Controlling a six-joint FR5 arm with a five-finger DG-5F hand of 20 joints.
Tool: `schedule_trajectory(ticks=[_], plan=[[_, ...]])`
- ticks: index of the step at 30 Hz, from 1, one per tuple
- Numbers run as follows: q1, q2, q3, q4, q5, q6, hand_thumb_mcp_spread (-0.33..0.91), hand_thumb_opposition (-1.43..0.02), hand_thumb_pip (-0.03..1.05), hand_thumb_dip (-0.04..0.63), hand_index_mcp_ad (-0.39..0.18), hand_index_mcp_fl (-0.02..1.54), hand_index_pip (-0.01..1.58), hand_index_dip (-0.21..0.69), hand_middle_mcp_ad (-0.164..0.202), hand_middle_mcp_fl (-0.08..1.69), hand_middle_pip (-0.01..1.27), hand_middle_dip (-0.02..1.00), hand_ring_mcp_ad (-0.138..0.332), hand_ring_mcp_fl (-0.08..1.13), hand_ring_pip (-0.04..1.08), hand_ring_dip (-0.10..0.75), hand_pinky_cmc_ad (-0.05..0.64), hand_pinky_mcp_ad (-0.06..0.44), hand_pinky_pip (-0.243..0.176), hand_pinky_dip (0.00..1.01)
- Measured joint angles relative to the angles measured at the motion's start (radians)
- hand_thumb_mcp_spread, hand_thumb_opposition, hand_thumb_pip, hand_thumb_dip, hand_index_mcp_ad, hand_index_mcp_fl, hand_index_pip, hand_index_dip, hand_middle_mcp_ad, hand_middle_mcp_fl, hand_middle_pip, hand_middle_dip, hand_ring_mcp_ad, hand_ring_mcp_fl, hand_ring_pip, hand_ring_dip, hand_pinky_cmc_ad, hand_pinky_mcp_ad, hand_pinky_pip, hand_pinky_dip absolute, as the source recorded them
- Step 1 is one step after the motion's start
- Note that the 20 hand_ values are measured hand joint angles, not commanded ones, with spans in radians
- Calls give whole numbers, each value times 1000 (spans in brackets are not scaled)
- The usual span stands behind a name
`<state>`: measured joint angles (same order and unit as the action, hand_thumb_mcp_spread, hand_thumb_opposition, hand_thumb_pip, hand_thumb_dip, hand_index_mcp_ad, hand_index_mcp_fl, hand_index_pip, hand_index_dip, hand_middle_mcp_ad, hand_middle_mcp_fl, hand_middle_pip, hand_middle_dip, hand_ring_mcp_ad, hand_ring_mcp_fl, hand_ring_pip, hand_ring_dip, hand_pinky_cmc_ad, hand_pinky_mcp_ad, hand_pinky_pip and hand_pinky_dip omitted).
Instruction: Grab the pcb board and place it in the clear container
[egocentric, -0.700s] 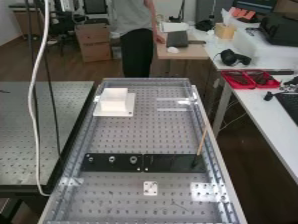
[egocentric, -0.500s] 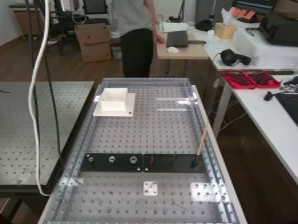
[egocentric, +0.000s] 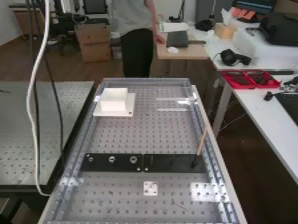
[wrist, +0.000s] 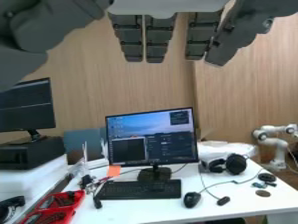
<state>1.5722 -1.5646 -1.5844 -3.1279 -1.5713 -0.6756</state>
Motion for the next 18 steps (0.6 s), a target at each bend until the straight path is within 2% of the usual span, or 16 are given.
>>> schedule_trajectory(ticks=[9, 18], plan=[[0, -12, -22, 21, 10, 12, 152, -557, 127, 7, -7, 93, 87, 16, 23, 3, 129, 28, 166, 19, 89, -33, 328, 127, -105, 290], [4, -30, -81, 91, 42, 42, 150, -555, 127, 7, 0, 89, 87, 16, 23, 0, 129, 24, 169, 19, 89, -33, 342, 136, -106, 293]])
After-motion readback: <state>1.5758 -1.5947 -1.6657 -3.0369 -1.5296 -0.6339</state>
